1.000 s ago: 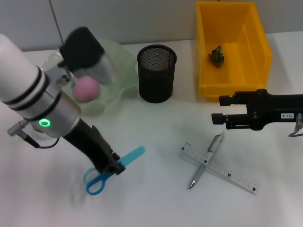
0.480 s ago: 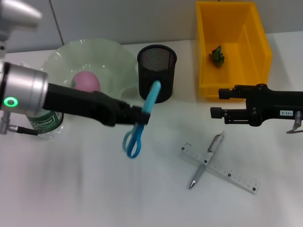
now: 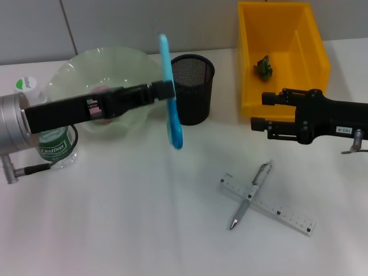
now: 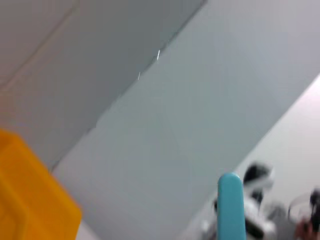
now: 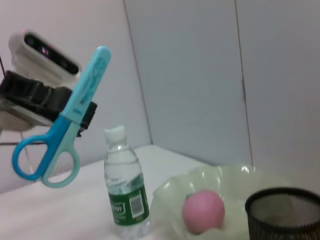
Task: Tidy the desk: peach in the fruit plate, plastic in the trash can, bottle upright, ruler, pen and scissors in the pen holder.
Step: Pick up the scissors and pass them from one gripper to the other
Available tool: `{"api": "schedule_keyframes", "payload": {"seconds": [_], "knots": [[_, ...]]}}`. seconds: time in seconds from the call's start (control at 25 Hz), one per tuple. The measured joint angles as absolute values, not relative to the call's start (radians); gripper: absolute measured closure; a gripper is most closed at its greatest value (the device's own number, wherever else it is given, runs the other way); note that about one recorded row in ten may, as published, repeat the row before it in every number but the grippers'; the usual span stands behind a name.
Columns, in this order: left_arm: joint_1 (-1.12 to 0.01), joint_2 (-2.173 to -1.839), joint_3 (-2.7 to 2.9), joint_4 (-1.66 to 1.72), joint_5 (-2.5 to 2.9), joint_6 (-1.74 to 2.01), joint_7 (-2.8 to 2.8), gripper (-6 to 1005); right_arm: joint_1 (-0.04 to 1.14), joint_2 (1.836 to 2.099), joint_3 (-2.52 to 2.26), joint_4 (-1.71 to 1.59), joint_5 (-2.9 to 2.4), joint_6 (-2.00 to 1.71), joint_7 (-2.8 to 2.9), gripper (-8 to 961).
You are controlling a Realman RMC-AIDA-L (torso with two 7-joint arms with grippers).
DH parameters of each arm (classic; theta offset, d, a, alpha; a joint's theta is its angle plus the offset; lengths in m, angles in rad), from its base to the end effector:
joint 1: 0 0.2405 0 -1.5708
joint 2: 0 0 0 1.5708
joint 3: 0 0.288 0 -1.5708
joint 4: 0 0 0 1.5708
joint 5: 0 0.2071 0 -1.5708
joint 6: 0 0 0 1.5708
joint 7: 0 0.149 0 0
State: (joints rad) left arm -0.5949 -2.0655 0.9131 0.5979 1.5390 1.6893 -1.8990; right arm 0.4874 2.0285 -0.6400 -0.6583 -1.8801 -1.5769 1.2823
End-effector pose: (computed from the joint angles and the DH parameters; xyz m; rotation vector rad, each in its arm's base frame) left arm -0.2030 0.3522 -0.0129 2.5270 1.1098 1.2407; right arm 0.2962 0.3468 0.0178 -2.5827 0.5024 0.7816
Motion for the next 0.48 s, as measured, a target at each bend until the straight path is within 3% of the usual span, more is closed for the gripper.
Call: {"api": "schedule_keyframes", "payload": {"seconds": [0.48], "knots": [[-0.577, -2.072, 0.889, 0.325, 1.227, 1.635, -1.738, 761, 0.474, 2.056, -0.624, -0.527, -1.732, -1.574, 1.044, 302]]}}
